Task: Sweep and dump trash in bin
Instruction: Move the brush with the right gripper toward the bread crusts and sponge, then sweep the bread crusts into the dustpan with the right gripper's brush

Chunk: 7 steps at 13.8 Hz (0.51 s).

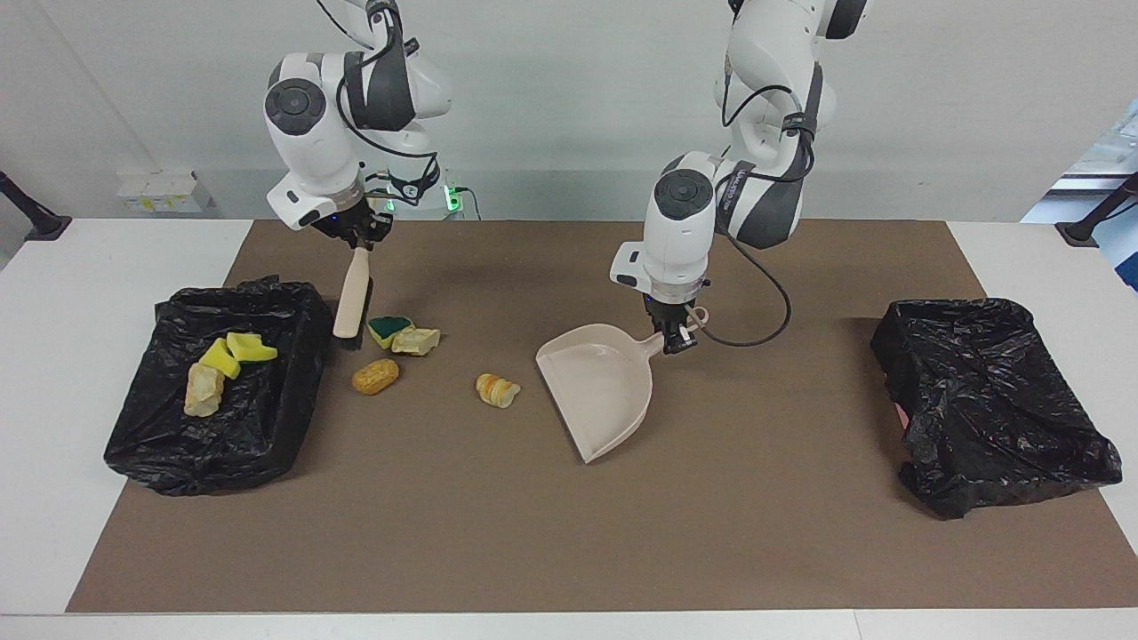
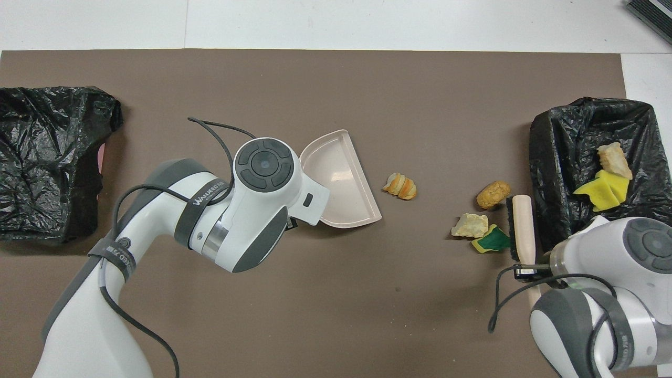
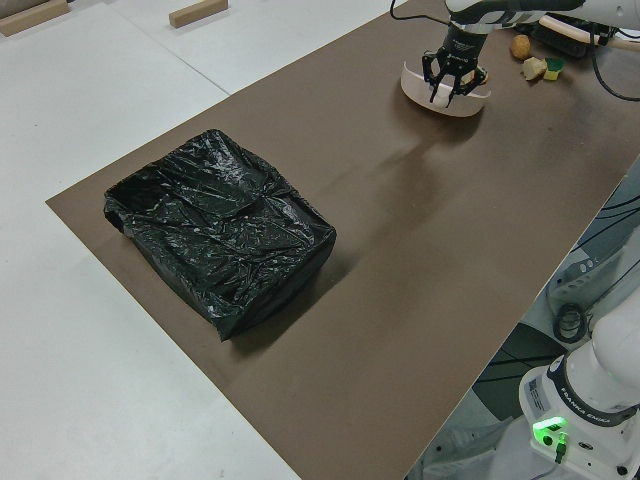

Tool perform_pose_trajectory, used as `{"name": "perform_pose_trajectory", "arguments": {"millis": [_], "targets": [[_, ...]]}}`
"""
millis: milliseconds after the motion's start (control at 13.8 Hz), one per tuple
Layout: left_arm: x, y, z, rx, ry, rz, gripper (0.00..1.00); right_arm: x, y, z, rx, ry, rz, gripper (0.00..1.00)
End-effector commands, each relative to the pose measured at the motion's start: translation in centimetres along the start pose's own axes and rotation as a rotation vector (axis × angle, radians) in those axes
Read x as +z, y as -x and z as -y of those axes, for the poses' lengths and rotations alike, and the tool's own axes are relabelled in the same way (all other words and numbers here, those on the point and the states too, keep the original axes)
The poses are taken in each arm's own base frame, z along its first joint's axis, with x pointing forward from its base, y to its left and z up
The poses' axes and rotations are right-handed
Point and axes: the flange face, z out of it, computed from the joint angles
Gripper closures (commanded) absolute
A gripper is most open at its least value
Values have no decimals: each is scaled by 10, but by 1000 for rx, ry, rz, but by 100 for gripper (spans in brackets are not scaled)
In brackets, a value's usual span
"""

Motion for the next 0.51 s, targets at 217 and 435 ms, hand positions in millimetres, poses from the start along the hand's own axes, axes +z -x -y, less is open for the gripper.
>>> {"name": "perform_pose_trajectory", "arguments": {"millis": [217, 435], "targets": [[1, 5, -17, 63, -20, 6, 100, 34, -19, 6, -59, 22, -42, 100], [5, 5, -38, 105, -9, 19, 100, 36, -27, 36, -61, 26, -39, 100]]}}
